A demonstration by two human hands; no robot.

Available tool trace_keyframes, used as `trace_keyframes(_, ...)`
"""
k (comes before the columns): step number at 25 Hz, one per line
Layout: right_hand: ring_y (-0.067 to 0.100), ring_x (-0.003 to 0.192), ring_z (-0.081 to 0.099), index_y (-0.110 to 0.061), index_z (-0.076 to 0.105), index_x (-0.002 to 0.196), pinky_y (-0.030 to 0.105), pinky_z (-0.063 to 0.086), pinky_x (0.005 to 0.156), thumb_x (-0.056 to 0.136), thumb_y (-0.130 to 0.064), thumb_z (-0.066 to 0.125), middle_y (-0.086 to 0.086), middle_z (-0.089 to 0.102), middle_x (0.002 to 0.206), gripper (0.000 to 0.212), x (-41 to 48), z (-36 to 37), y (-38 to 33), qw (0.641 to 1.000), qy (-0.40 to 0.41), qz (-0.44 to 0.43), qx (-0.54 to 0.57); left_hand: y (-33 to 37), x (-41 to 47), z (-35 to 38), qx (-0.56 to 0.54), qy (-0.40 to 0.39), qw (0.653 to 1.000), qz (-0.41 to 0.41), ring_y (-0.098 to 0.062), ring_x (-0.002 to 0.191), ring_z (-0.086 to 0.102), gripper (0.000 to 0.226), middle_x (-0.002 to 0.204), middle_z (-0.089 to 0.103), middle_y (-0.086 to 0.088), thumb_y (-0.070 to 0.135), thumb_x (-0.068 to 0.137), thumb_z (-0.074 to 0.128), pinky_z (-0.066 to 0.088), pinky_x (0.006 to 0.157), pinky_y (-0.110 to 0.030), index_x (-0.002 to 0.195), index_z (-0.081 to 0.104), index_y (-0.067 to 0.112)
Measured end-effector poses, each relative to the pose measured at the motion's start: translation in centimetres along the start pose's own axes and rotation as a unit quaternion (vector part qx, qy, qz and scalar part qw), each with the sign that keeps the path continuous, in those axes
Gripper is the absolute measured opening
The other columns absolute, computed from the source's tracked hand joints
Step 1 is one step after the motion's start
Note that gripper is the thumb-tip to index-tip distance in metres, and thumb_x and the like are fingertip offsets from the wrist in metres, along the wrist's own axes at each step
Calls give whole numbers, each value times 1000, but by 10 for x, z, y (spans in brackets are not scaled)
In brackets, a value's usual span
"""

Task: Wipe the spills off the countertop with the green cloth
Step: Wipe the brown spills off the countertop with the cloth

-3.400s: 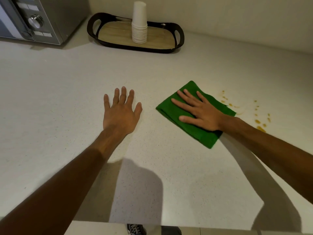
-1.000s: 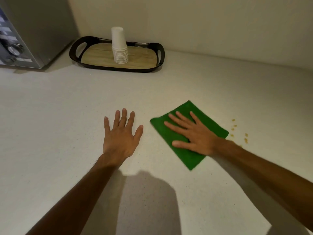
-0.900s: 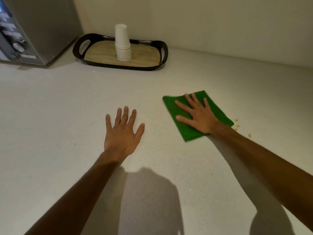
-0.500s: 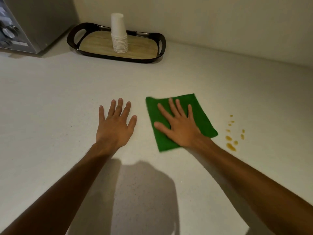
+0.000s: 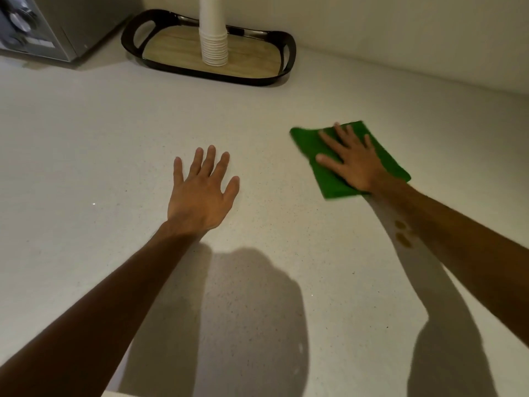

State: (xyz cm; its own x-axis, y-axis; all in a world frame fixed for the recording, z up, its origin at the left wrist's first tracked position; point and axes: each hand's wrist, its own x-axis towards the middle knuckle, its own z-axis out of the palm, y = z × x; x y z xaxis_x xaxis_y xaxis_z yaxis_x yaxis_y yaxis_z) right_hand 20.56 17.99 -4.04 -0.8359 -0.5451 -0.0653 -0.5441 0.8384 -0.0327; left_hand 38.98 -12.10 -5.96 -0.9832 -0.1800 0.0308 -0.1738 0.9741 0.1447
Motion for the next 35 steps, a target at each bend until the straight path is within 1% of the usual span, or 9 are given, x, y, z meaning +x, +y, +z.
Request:
trace_keyframes(2, 36, 158, -4, -38, 4, 163, 72, -2, 119, 89, -85, 6, 13, -3, 172, 88, 24, -2, -7, 980, -1, 194, 46, 1, -1, 0, 0, 1, 1000, 0, -22, 152, -10, 74, 166, -6, -1, 63, 92, -4, -3, 121, -56, 157, 0, 28)
trace_keyframes(4, 37, 157, -9, -35, -1, 164, 73, -8, 117, 89, -85, 6, 16, -8, 171, 90, 30, -2, -30, 972, -23, 226, 54, 0, 0, -1, 0, 3, 1000, 1, -22, 152, -10, 72, 166, -6, -2, 62, 93, -3, -3, 121, -56, 157, 0, 28)
trace_keyframes(9, 30, 157, -14, -40, -8, 162, 67, -6, 121, 91, -84, 2, 12, -14, 170, 84, -47, 14, -89, 999, -14, -24, 31, 0, 0, 0, 8, -1, 1000, -2, -22, 153, -9, 70, 166, -6, -2, 59, 95, -1, -3, 121, -56, 157, -1, 28)
trace_keyframes(14, 21, 159, -7, -39, 3, 163, 56, -11, 125, 101, -69, 21, 2, -6, 173, 72, -109, 20, -67, 961, -5, -275, -17, 0, 0, -2, 8, -2, 1000, -1, -22, 153, -10, 69, 166, -6, -3, 59, 95, -1, -3, 121, -56, 157, -1, 27)
trace_keyframes(20, 20, 157, -16, -49, -3, 160, 60, -19, 121, 90, -82, -1, -3, -11, 171, 77, -71, 8, -61, 998, -37, -22, 43, 3, -4, -6, 5, -10, 1000, 2, -23, 152, -11, 70, 166, -9, -3, 59, 95, -1, -2, 121, -56, 157, -3, 27)
trace_keyframes(24, 25, 156, -18, -45, -6, 161, 59, -17, 121, 90, -82, -6, 1, -15, 170, 80, -74, 24, -109, 987, -4, 143, 71, 1, -1, -3, 2, -5, 1000, 4, -23, 153, -9, 71, 166, -6, -3, 60, 95, -1, -1, 121, -56, 157, 0, 27)
trace_keyframes(26, 29, 156, -18, -45, -7, 160, 64, -14, 121, 92, -80, -5, 4, -16, 169, 77, -88, 27, -127, 995, 0, 83, 47, 1, -2, -2, 3, -1, 1000, 0, -22, 153, -8, 70, 166, -4, -3, 59, 96, 1, -2, 121, -56, 157, 1, 27)
trace_keyframes(31, 22, 158, -12, -46, -1, 161, 62, -7, 123, 101, -72, 20, -4, -7, 172, 68, -118, 29, -88, 966, -11, -257, 11, 1, -1, -1, 5, 4, 1000, -1, -23, 153, -7, 70, 166, -4, -3, 60, 95, 0, -2, 121, -56, 157, 1, 27)
trace_keyframes(35, 22, 158, -9, -48, 1, 160, 61, -6, 124, 95, -78, 9, -4, -6, 172, 73, -50, 5, -32, 984, -38, -176, -9, 2, -1, -1, 17, -5, 1000, -4, -23, 153, -8, 73, 166, -6, -2, 61, 93, -4, -2, 121, -56, 157, -1, 27)
